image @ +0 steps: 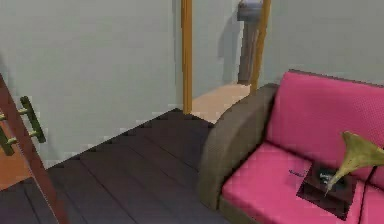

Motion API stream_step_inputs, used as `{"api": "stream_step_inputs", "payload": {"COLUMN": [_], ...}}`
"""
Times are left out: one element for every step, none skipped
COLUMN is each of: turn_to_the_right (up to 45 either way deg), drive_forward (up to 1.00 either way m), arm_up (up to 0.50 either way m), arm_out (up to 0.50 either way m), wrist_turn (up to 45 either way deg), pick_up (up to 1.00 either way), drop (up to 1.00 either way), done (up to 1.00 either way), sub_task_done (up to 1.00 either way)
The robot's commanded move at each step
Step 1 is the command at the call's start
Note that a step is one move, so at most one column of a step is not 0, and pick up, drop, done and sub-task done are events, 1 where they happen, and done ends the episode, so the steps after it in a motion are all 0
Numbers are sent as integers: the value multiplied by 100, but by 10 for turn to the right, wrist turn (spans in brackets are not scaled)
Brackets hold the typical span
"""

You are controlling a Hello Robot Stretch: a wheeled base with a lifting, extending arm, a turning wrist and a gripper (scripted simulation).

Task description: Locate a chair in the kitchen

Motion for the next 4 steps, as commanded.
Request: {"api": "stream_step_inputs", "payload": {"turn_to_the_right": [390, 0, -450, -150], "drive_forward": [0, 10, 0, 0], "arm_up": [0, 0, 0, 0], "arm_out": [0, 0, 0, 0], "wrist_turn": [0, 0, 0, 0], "pick_up": [0, 0, 0, 0], "drop": [0, 0, 0, 0], "done": [0, 0, 0, 0], "sub_task_done": [0, 0, 0, 0]}}
